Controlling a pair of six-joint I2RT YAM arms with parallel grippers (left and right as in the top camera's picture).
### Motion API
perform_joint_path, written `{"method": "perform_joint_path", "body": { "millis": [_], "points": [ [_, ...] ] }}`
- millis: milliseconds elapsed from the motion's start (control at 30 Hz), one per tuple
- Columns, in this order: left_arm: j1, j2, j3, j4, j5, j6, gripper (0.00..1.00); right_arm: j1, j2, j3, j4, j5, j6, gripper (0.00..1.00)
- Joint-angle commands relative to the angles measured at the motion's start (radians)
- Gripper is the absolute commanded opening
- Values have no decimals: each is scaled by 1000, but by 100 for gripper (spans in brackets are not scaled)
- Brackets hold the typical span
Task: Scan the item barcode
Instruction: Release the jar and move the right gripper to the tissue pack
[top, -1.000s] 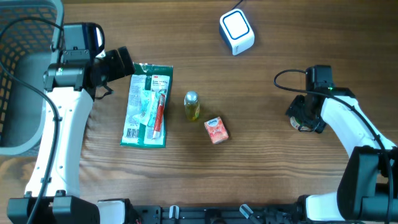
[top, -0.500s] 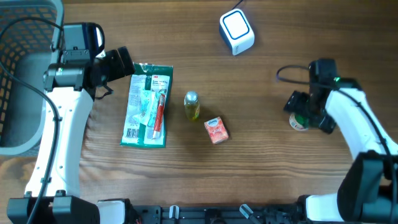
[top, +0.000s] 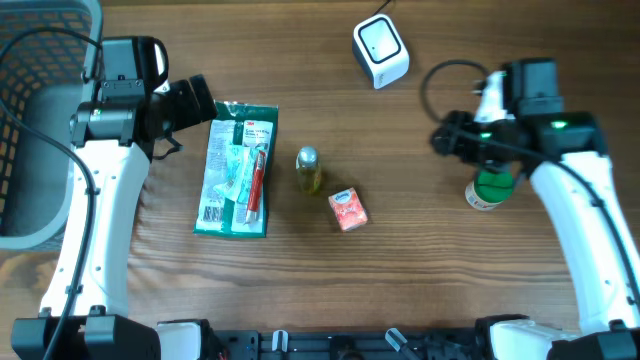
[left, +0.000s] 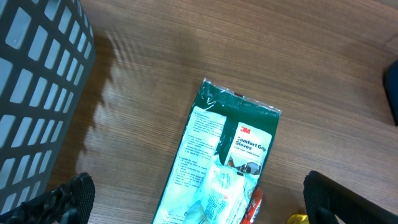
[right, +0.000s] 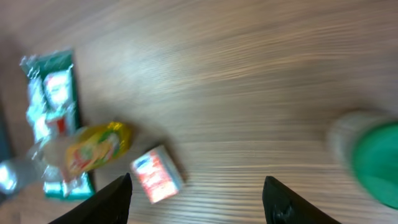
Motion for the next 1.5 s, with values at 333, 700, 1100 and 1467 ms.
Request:
{"method": "perform_joint_path", "body": {
  "millis": [333,700,1100,1467],
  "points": [
    [4,-7,14,3,7,-9,100,369,65,-287,338,-16,-4,59],
    [4,-7,14,3,7,-9,100,409,167,-360,411,108,17,45],
    [4,-7,14,3,7,-9,100,409,285,-360,451,1,31,38],
    [4,-7,14,3,7,-9,100,409,284,-359,478,0,21,39]
  ]
}}
